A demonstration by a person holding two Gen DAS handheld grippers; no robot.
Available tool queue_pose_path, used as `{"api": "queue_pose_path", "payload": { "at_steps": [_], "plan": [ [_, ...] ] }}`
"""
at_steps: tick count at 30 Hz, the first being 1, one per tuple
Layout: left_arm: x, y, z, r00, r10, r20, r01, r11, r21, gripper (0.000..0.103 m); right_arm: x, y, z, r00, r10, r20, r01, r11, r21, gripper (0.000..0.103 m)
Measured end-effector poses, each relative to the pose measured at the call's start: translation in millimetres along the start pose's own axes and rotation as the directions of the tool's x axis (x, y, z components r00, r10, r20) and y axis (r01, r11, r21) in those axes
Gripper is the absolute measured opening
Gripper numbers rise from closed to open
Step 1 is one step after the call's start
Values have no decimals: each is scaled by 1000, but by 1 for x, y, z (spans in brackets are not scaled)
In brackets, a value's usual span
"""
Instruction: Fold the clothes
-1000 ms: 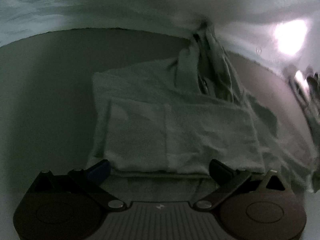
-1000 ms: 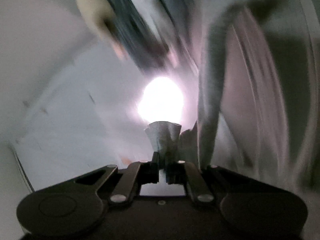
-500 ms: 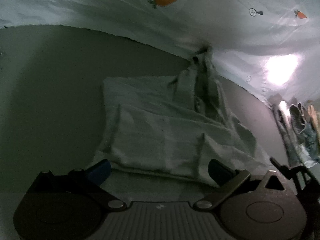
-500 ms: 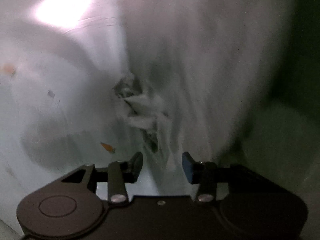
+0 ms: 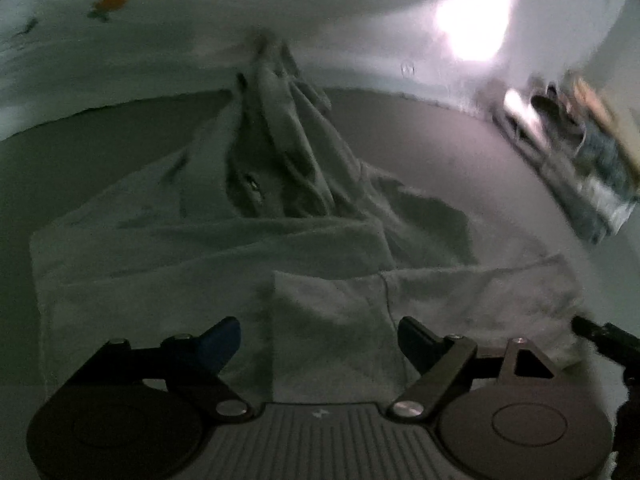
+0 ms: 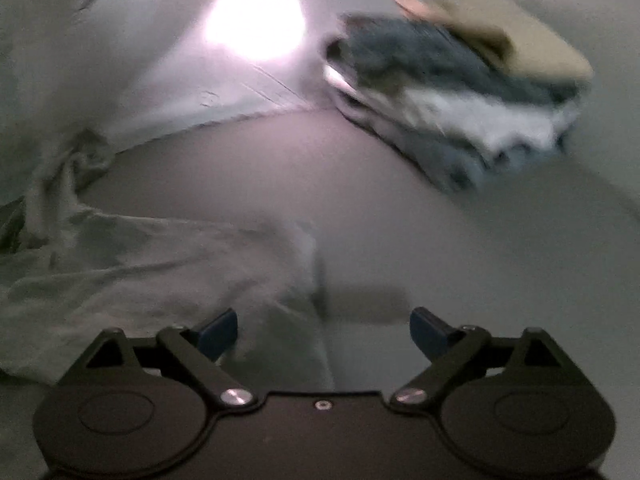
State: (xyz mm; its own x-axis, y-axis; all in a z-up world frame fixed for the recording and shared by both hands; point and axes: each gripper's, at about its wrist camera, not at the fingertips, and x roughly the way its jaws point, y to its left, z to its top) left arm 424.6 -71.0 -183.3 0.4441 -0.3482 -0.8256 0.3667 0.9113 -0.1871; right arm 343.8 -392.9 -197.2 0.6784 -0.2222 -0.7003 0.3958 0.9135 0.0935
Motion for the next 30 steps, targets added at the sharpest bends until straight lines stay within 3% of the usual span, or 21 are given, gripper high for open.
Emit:
{"api": "queue_pose_path", "payload": {
  "at_steps": [1,3,4,6,12,16,23,30],
  "plan": [
    [2,-2,-1,1000,9,-5,-9,1000,9,62,2,-6,-2,1000,0,-11,1,1000,31,95],
    [7,-7,-2,1000,27,-10,-27,999,28,47,1,-12,-9,1000,-3,-18,4,998,60,97],
    [7,-9,-4,999,40,-3,-39,999,37,30,-1,-11,-14,1000,-5,-15,6,998,58,97],
    [4,-11,-6,999,53,9,-54,998,44,11,0,-9,-15,1000,-15,-16,16,999,41,97],
    [-20,-6,0,995,31,90,-30,1000,-3,8,-8,-6,-12,998,-51,25,51,998,31,98],
    [-52,0,12,980,49,191,-45,999,-27,8,-21,-3,-7,995,-71,65,69,997,25,98],
    [-118,54,31,915,162,369,-93,976,-198,7,-41,11,-1,992,-65,104,64,998,11,99],
    [-169,127,15,849,333,410,-159,901,-403,7,-37,40,-7,997,-33,63,35,999,-28,99]
  ]
}}
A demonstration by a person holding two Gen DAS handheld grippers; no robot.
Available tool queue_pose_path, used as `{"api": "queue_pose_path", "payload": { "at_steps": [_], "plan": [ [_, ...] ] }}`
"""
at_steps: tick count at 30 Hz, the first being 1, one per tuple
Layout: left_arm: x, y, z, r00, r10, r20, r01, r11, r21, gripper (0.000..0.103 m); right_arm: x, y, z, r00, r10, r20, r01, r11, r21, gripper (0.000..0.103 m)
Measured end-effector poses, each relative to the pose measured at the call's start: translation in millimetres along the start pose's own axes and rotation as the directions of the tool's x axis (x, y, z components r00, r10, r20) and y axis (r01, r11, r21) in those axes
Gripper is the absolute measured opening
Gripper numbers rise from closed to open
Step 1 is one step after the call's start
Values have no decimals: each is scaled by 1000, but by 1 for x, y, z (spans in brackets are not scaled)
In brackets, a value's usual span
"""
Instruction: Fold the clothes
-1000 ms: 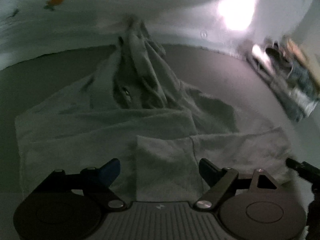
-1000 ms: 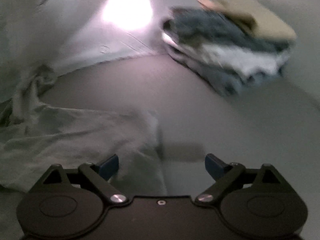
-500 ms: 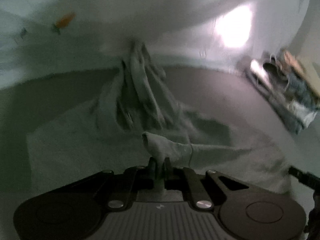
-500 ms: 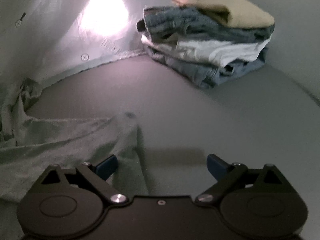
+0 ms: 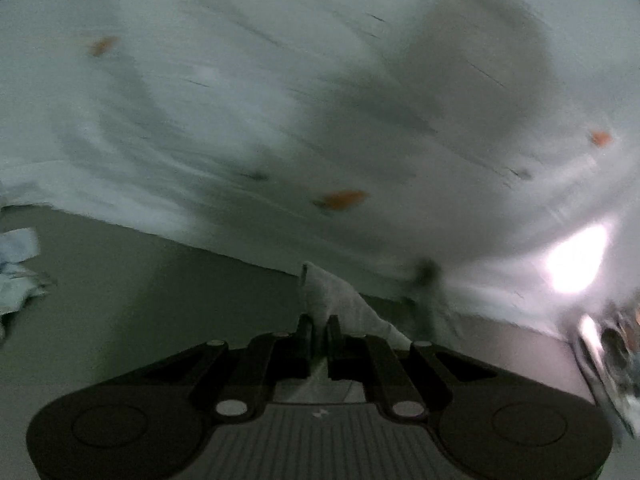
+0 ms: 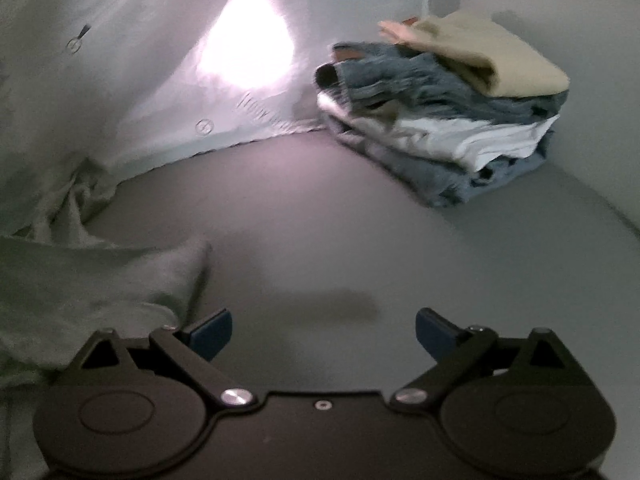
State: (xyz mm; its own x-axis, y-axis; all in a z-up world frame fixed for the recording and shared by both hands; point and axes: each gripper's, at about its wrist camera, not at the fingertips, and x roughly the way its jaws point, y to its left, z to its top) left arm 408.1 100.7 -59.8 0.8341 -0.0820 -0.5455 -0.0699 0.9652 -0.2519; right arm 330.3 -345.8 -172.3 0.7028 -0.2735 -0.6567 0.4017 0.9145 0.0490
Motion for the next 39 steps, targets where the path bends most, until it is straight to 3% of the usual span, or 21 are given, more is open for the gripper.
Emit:
{"api": "queue_pose_path", "payload": {
  "at_steps": [7,14,21,24,27,32,39],
  "plan": [
    [-14,67,3,987,161,17,-159,983,-92,7,6,38,-10,996,73,-51,-78,991,-107,99],
    [-6,104,-24,971,225,-82,-236,957,-168,7,8,73,-11,986,154,-63,-165,958,-234,100],
    [4,108,-49,961,235,-147,-260,947,-190,8,1,100,-12,962,263,-71,-270,888,-372,100],
    [5,109,-51,958,241,-157,-270,943,-195,8,6,106,-18,959,258,-114,-282,870,-404,100],
    [5,110,-50,956,245,-160,-274,941,-198,8,18,103,-25,976,176,-128,-214,889,-406,102],
    [4,104,-52,962,217,-165,-248,949,-195,8,25,92,-24,964,189,-188,-238,929,-285,102],
    [16,72,-64,974,93,-207,-136,969,-206,8,24,88,-21,947,216,-237,-263,946,-189,102]
  ]
}}
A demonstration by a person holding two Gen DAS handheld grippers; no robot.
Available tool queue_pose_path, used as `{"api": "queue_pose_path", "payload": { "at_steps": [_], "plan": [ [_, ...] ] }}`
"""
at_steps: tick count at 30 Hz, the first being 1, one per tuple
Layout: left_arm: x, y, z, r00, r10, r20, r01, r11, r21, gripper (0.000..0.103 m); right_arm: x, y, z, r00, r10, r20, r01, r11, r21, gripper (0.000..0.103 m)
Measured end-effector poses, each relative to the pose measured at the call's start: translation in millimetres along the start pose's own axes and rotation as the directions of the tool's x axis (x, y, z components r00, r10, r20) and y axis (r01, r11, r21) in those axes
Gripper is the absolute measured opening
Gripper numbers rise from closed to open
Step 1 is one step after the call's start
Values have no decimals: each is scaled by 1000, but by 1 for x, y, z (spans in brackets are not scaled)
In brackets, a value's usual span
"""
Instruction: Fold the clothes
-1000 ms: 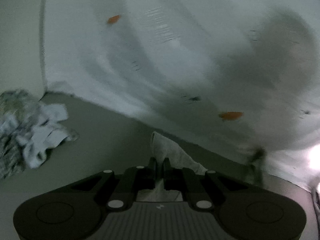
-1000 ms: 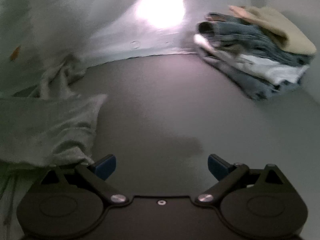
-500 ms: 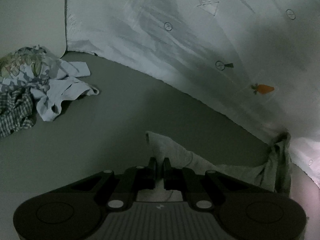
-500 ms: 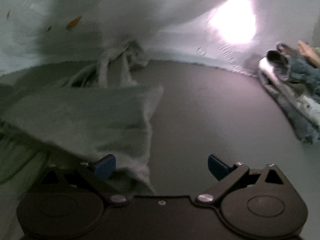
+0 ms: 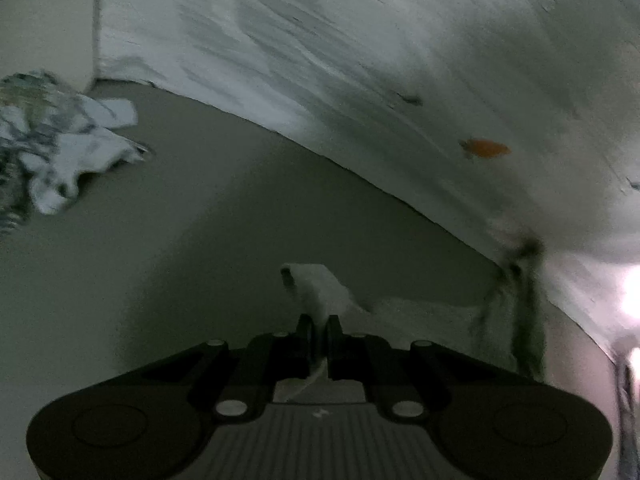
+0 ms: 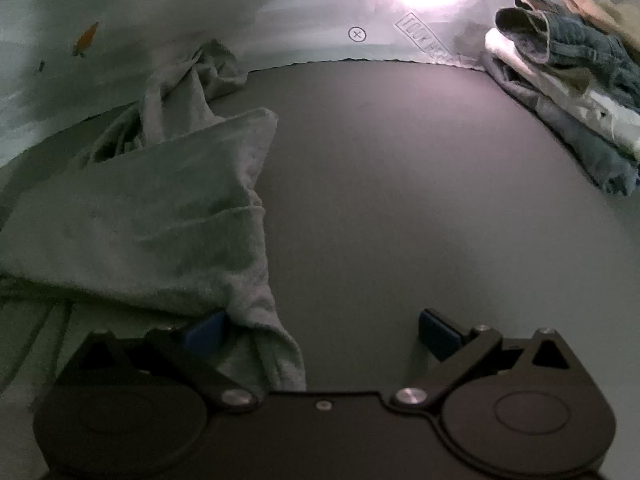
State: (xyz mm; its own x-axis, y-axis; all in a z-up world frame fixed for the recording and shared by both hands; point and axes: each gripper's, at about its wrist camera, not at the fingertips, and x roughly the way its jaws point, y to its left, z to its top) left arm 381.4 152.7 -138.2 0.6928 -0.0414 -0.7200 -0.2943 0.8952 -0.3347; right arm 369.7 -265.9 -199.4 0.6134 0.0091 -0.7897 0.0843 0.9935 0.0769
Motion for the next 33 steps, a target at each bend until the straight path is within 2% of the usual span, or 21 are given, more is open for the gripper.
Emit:
{"api": "queue_pose_path", "payload": {
  "at_steps": [5,6,7,9,12,13,15,16,18,19,20,21,23,24,26,28,29,33],
  "plan": [
    [18,-44,-16,990,-121,-79,125,991,50,9,-6,-7,5,1000,11,1,-11,999,46,102],
    [24,-53,-20,984,-146,-106,153,986,65,11,-9,-9,7,1000,12,5,-12,999,52,102],
    [31,-62,-24,976,-165,-141,177,981,78,20,-11,-10,8,1000,15,9,-16,998,56,102],
    [44,-75,-32,955,-204,-214,226,971,82,30,-16,-13,12,1000,17,24,-19,997,78,102],
    [59,-85,-42,903,-297,-310,321,947,29,51,-22,-20,20,997,57,43,-63,987,151,102],
    [60,-86,-44,893,-316,-321,338,941,14,58,-23,-22,22,996,75,50,-83,981,176,102],
    [56,-83,-45,889,-334,-313,352,936,1,61,-24,-24,27,991,116,63,-127,966,224,102],
    [53,-78,-42,894,-333,-299,344,939,-14,63,-24,-24,30,987,149,67,-161,955,248,101],
    [49,-62,-35,909,-322,-262,317,946,-65,64,-21,-23,35,969,234,75,-246,923,294,94],
    [47,-53,-32,918,-314,-242,299,949,-97,64,-17,-22,38,955,288,77,-297,898,325,90],
    [45,-43,-28,927,-302,-222,279,952,-129,64,-12,-20,40,933,350,78,-354,863,361,82],
    [44,-30,-27,938,-279,-205,249,955,-161,65,-6,-18,42,908,411,83,-408,822,397,68],
    [43,-7,-23,957,-231,-178,190,956,-222,65,9,-11,44,843,529,93,-503,716,484,52],
    [44,2,-22,963,-204,-177,159,958,-238,65,17,-7,44,808,580,99,-538,660,525,47],
    [46,17,-24,970,-154,-187,103,961,-255,65,36,6,45,750,655,91,-577,579,576,36],
    [48,27,-28,972,-128,-199,71,961,-268,65,55,21,46,688,721,81,-601,503,620,34],
    [49,31,-30,971,-121,-205,61,960,-274,65,64,30,47,666,743,69,-606,484,631,33],
    [53,28,-37,969,-95,-227,36,968,-250,65,90,69,53,617,787,-7,-612,485,624,33]
  ]
}}
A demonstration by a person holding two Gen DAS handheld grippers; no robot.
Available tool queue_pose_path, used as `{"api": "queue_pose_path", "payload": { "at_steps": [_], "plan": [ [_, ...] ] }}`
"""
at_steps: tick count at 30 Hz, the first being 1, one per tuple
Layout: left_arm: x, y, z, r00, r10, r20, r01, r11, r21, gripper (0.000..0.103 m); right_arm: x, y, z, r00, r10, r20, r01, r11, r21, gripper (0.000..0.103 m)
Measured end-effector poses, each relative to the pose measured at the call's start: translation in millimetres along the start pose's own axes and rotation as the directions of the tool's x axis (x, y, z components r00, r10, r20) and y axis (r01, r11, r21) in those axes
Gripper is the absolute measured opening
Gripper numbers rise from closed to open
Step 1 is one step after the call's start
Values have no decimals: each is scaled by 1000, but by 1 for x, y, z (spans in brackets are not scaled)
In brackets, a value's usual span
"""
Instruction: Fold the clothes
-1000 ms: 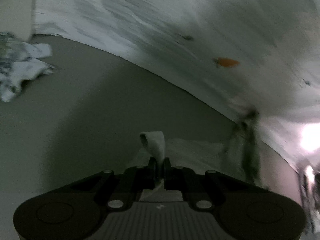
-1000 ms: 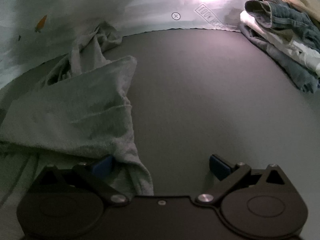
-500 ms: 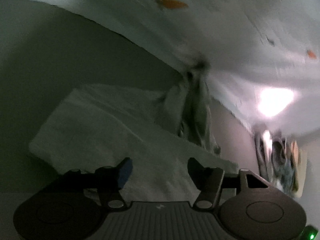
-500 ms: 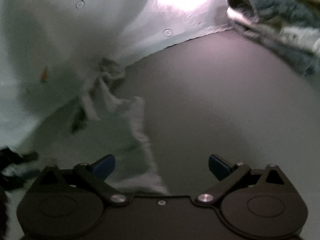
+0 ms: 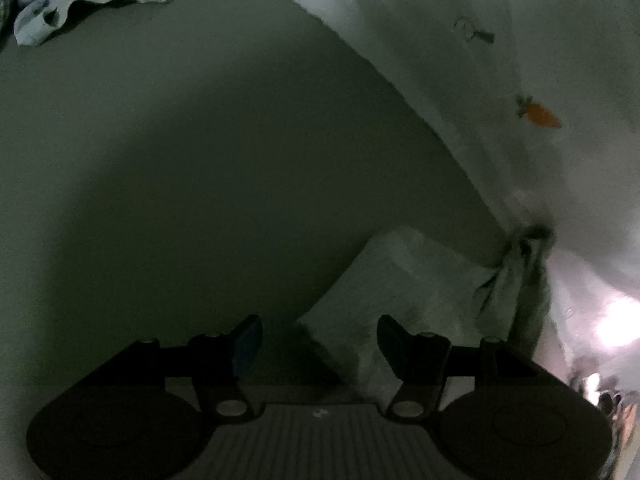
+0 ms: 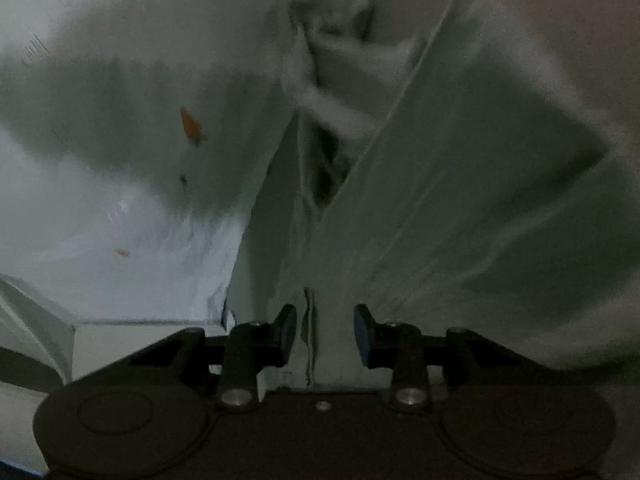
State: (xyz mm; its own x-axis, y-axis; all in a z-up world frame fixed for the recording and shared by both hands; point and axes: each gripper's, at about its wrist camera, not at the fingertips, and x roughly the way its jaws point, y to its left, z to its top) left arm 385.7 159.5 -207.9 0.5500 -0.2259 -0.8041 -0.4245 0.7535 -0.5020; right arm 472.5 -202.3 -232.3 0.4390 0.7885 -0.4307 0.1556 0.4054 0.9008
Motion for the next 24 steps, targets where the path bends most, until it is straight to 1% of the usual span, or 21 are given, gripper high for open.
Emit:
{"api": "queue_pose_path", "payload": {
  "at_steps": [3,6,10,14,15,16,17,18,19,22,24],
  "plan": [
    [3,-8,-1,1000,24,-3,-24,998,60,69,33,10,0,998,-5,-64,3,1000,-31,33],
    [6,-13,-2,999,45,-2,-44,993,109,73,58,25,0,994,-27,-111,17,996,-85,33],
    [9,-14,-3,999,42,10,-43,991,125,79,84,40,4,988,-50,-147,31,991,-133,33],
    [11,-14,-3,999,42,13,-44,990,134,82,100,44,3,984,-44,-170,22,991,-130,33],
    [12,-14,-3,999,42,15,-43,990,134,83,103,45,3,984,-47,-172,25,991,-130,32],
    [12,-14,-3,999,41,17,-43,990,135,84,106,46,3,984,-51,-173,29,991,-129,27],
    [11,-14,-4,999,43,19,-45,990,136,84,107,46,3,983,-58,-172,35,991,-132,12],
    [11,-14,-4,999,46,20,-49,989,137,84,105,46,4,985,-61,-164,39,990,-134,4],
    [11,-15,-4,999,50,21,-52,989,137,84,102,44,5,987,-59,-152,39,990,-133,4],
    [11,-17,-4,998,57,20,-59,989,133,84,86,41,8,995,-9,-97,-1,994,-111,3],
    [11,-18,-4,998,62,21,-64,990,125,84,76,42,10,998,-2,-61,-5,993,-118,2]
  ]
}}
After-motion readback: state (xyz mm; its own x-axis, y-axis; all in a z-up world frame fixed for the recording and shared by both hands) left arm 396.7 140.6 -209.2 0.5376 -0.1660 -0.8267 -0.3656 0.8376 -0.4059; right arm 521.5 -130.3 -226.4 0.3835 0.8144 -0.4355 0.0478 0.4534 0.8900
